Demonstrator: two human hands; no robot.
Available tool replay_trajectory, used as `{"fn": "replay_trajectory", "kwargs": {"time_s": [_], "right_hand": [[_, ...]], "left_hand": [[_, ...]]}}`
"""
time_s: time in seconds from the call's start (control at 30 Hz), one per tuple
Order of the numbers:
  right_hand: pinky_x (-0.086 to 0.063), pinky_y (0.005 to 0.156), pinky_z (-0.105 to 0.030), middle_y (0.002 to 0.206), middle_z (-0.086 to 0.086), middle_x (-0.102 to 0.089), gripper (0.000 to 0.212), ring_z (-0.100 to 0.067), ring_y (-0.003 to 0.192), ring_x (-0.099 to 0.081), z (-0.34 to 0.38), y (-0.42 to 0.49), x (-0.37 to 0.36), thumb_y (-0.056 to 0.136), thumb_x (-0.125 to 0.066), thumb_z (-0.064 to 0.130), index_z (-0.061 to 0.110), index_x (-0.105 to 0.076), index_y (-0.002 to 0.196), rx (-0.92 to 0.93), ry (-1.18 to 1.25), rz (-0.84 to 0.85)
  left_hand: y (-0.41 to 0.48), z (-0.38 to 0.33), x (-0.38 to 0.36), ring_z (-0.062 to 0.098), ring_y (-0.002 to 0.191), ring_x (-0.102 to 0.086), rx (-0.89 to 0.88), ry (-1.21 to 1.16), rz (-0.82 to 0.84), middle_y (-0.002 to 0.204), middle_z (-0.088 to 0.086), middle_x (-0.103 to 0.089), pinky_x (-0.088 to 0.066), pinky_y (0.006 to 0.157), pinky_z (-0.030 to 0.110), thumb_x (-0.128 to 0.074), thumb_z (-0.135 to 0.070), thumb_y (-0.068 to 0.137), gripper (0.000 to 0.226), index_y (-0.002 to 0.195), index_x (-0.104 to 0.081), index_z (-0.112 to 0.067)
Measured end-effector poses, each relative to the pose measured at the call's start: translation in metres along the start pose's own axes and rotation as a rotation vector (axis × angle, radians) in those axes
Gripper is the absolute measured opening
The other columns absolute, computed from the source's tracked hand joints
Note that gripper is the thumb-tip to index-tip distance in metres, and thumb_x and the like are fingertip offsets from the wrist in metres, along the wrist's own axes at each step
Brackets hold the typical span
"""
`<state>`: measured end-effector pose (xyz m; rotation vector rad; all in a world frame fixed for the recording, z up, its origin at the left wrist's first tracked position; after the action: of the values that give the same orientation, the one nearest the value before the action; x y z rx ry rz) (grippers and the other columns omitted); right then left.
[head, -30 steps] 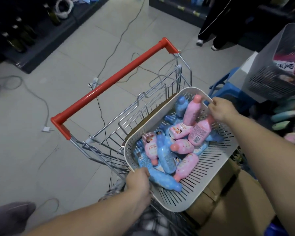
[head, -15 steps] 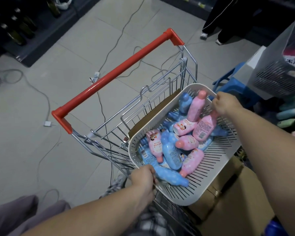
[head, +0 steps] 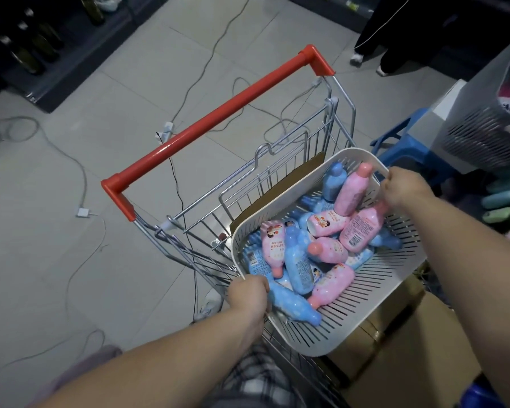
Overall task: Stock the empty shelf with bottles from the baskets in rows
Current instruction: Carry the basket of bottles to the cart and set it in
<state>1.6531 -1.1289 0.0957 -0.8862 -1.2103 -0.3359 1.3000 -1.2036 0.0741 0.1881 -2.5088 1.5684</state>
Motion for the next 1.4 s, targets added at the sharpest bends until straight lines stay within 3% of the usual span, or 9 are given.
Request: {"fn": "replay_trajectory", "kwargs": {"time_s": [0.17,0.3,0.57,0.87,0.93,1.03,1.2,1.33,1.4], "right_hand": [[-0.044,0.068,-0.036,0.088,-0.013,-0.057,0.023,-0.032,0.080,-0.056,0.007,-0.011,-0.001,0.088,-0.065,0.017,0.008,-0.051,0.103,0.017,-0.144,-0.030],[-0.044,0.072,-0.041,0.107,-0.020,-0.058,0.024,-0.039,0.095,-0.059,0.014,-0.017,0.001,0.097,-0.049,0.025,0.006,-0.050,0.111,0.102,-0.095,-0.112],[-0.035,0.102,-0.053,0.142,-0.008,-0.045,0.053,-0.034,0.126,-0.046,0.043,-0.049,-0.004,0.093,-0.052,0.034,0.023,-0.035,0.142,0.177,-0.085,-0.150],[-0.022,0.113,-0.060,0.159,-0.001,-0.027,0.065,-0.025,0.145,-0.028,0.088,-0.092,-0.028,0.095,-0.052,0.041,0.026,-0.025,0.152,0.378,0.028,-0.044],[-0.022,0.113,-0.060,0.160,0.000,-0.025,0.064,-0.024,0.145,-0.028,0.104,-0.101,-0.030,0.096,-0.049,0.045,0.027,-0.023,0.152,0.431,0.009,-0.051],[-0.020,0.113,-0.060,0.160,0.000,-0.024,0.060,-0.024,0.144,-0.028,0.127,-0.110,-0.029,0.098,-0.042,0.050,0.027,-0.025,0.151,0.513,0.001,-0.065],[-0.018,0.114,-0.061,0.159,0.001,-0.027,0.061,-0.021,0.145,-0.027,0.145,-0.125,-0.030,0.097,-0.037,0.056,0.028,-0.025,0.151,0.601,-0.023,-0.056],[-0.017,0.115,-0.054,0.160,0.000,-0.025,0.064,-0.021,0.145,-0.025,0.172,-0.131,-0.017,0.097,-0.037,0.058,0.030,-0.023,0.152,0.628,-0.049,-0.079],[-0.019,0.114,-0.052,0.159,-0.001,-0.025,0.065,-0.021,0.145,-0.025,0.197,-0.138,-0.011,0.096,-0.039,0.058,0.030,-0.024,0.152,0.664,-0.049,-0.101]], "left_hand": [[-0.001,-0.003,0.006,0.018,0.043,-0.034,-0.015,0.021,0.045,0.061,0.012,-0.037,-0.022,0.042,0.024,-0.048,0.010,0.070,0.017,0.075,-0.048,-0.006],[-0.009,-0.007,0.006,0.016,0.037,-0.033,0.000,0.002,0.117,0.054,0.009,-0.036,-0.026,0.042,0.023,-0.046,0.014,0.070,0.018,0.073,-0.047,-0.004],[-0.013,-0.022,0.007,0.013,0.040,-0.046,0.146,-0.083,0.278,0.047,0.003,-0.039,-0.044,0.038,0.021,-0.049,0.007,0.090,0.016,0.079,-0.047,-0.004],[-0.014,-0.034,0.024,0.016,0.068,-0.063,0.259,0.124,0.478,0.072,0.002,-0.062,-0.056,0.077,0.033,-0.056,-0.029,0.096,0.019,0.086,-0.052,-0.013],[-0.012,-0.038,0.028,0.016,0.069,-0.062,0.261,0.191,0.524,0.072,0.001,-0.060,-0.055,0.076,0.034,-0.055,-0.031,0.095,0.021,0.082,-0.051,-0.015],[-0.007,-0.046,0.035,0.018,0.076,-0.064,0.205,0.312,0.548,0.076,0.001,-0.063,-0.055,0.070,0.034,-0.053,-0.033,0.096,0.022,0.084,-0.053,-0.015],[-0.002,-0.062,0.056,0.018,0.074,-0.065,0.044,0.559,0.541,0.090,0.005,-0.065,-0.056,0.075,0.037,-0.056,-0.036,0.095,0.032,0.111,-0.060,-0.009],[-0.004,-0.110,0.077,0.021,0.076,-0.060,-0.165,0.476,0.495,0.091,0.005,-0.063,-0.050,0.065,0.030,-0.059,-0.027,0.093,0.016,0.096,-0.062,-0.012],[-0.001,-0.137,0.097,0.023,0.082,-0.065,-0.247,0.386,0.485,0.096,0.006,-0.065,-0.053,0.072,0.036,-0.061,-0.027,0.093,0.015,0.099,-0.061,-0.013]]}}
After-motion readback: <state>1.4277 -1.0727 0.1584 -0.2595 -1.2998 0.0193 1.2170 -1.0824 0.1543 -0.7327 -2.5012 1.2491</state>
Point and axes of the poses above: each hand's wrist, its own y-axis towards the middle knuckle, its own x-axis out of the back of the hand, z = x × y, the point moved 3 cm from there along y, towards the middle knuckle
